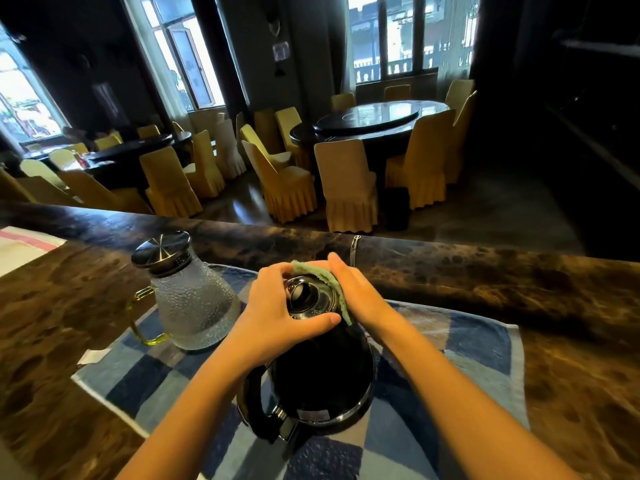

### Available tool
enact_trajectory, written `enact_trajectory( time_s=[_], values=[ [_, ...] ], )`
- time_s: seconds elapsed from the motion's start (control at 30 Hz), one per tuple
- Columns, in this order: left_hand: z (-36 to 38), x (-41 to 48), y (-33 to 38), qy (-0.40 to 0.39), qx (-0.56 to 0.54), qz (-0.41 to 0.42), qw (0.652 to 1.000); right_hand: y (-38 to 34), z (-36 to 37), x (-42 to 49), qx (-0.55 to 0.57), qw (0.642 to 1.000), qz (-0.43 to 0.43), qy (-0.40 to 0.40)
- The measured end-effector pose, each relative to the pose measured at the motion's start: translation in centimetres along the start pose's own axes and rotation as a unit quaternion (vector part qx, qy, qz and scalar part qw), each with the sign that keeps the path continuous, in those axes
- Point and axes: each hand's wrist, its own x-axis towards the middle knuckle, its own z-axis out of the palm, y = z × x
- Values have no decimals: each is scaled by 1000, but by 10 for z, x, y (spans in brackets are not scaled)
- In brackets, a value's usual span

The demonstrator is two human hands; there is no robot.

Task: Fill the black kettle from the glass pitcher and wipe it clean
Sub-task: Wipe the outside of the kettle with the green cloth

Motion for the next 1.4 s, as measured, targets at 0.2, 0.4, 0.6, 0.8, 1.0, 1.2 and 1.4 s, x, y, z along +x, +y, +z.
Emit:
enact_trajectory(
  time_s=[0.2, 0.4, 0.6, 0.8, 1.0, 1.2, 1.4],
  values=[
    [-1, 1, 2, -31, 10, -18, 999, 28, -7, -2, -62, 997, 47, 1],
    [-2, 2, 3, -50, -8, -24, 998, 82, 11, -74, -42, 993, 1, 107],
    [-3, 1, 5, -48, -11, -20, 999, 49, 27, -81, 60, 991, -76, 95],
    [-5, 0, 4, -53, -21, -16, 998, 88, 34, -60, -45, 946, -1, 320],
    [-5, 2, 4, -54, -20, -17, 998, 83, 88, -104, -37, 944, -33, 326],
    [-5, 0, 6, -46, -30, -8, 998, 41, 42, -36, -53, 958, -105, 262],
    [-6, 1, 7, -54, -21, -11, 998, 89, 29, -58, -88, 956, 20, 278]
  ],
)
